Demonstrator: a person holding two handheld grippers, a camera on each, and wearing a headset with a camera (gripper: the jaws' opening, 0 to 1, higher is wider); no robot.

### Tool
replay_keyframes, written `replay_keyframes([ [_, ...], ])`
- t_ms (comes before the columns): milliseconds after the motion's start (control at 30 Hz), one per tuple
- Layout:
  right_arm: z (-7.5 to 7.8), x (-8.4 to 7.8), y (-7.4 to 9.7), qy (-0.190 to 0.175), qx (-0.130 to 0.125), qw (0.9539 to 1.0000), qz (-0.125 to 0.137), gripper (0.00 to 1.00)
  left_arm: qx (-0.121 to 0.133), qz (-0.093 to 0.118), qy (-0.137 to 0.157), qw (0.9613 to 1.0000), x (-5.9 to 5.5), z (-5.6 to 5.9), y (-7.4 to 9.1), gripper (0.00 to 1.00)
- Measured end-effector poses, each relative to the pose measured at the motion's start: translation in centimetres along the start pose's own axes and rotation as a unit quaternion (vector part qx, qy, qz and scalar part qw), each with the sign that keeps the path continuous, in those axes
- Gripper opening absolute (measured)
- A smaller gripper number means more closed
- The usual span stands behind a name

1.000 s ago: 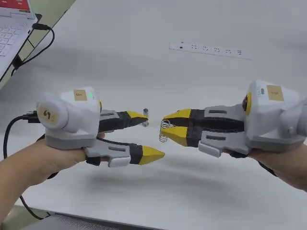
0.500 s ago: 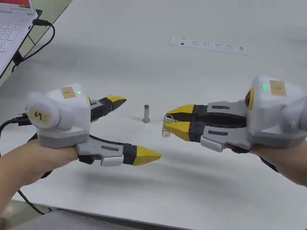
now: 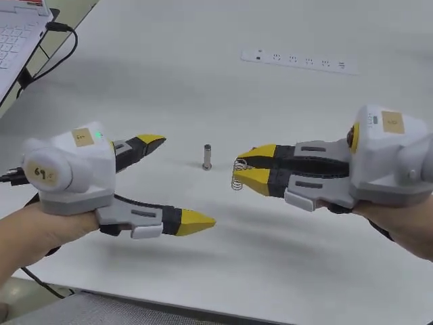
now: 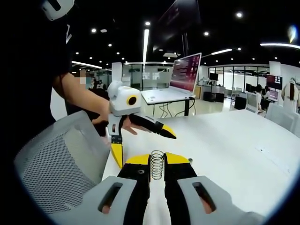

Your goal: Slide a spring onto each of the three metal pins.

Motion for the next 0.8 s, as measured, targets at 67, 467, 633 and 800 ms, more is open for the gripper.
replay_keyframes([
  [67,0.1,0.0,0.0,0.0,-0.001,1.0,-0.001,0.08,0.003,0.0,0.001,1.0,0.0,-0.1,0.2,0.98],
  [467,0.3,-0.2,0.0,0.002,-0.005,1.0,-0.005,0.08,0.017,0.003,0.01,0.9998,-0.2,-0.9,1.2,0.98],
  [633,0.4,-0.3,-0.1,0.003,-0.008,0.9999,-0.007,0.08,0.015,0.0,0.012,0.9998,-0.4,-0.8,1.4,0.98],
  [800,0.8,-0.3,-0.3,0.007,-0.018,0.9998,-0.01,0.08,0.02,-0.001,0.015,0.9997,-0.5,-0.8,1.8,0.98],
])
Point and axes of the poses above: the centre of the closed fingertips' face, and the gripper's own axes: y roughly backward along the fingers, z roughly to its right, x roughly out of its top, the point moved 9 cm from there along y, roughly backward along the fingers, and after that the axes turned 7 degrees about -x, right-handed, at the moved point
